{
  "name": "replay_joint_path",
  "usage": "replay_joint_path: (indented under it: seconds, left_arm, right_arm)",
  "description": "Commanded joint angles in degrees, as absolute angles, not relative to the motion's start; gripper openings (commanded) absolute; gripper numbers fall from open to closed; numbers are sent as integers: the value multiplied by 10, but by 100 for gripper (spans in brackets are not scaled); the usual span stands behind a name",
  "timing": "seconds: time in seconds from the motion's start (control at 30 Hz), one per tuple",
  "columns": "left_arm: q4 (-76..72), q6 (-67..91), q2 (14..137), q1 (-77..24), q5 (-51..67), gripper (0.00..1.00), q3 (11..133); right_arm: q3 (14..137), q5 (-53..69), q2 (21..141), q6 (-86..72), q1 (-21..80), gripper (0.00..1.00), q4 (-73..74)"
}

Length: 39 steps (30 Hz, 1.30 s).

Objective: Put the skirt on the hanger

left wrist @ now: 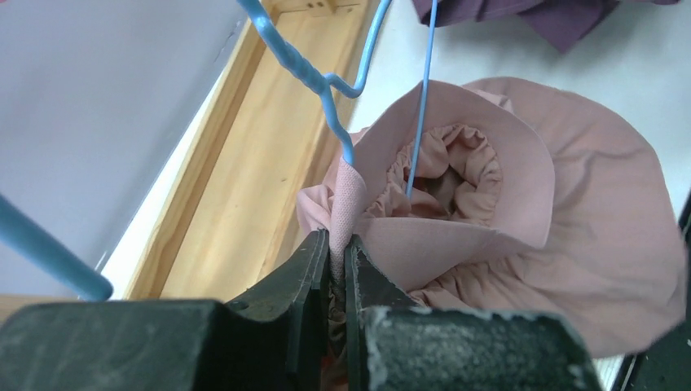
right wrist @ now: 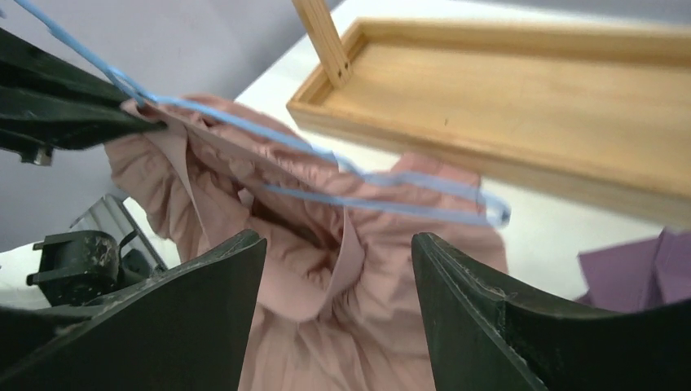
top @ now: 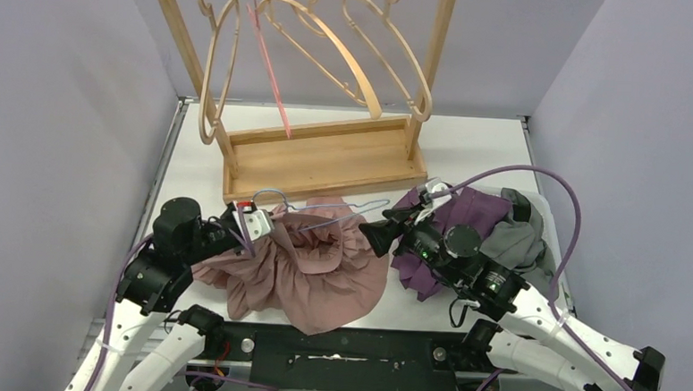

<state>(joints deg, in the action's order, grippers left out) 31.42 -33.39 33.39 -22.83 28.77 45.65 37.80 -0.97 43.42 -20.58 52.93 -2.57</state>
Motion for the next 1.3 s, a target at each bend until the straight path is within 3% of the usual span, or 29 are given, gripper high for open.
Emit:
replay_joint_path:
  seconds: [0.0, 0.33, 0.7, 1.0, 1.27]
  left_arm:
    - [294, -293, 330, -225, 225, 0, 496]
    - [293, -248, 342, -225, 202, 0, 505]
    - [294, -234, 333, -225, 210, 0, 507]
    - [319, -258, 316, -226, 219, 0, 506]
    - [430, -353, 324, -226, 235, 0, 520]
  right_arm:
    - [391, -16, 462, -321, 531, 67, 48]
    - [394, 68, 619, -413, 559, 57, -76]
    - [393, -75, 704, -477, 569, 52, -87]
    - [411, -188, 704, -496, 565, 2, -13]
    - [432, -249, 613, -535, 512, 0, 156]
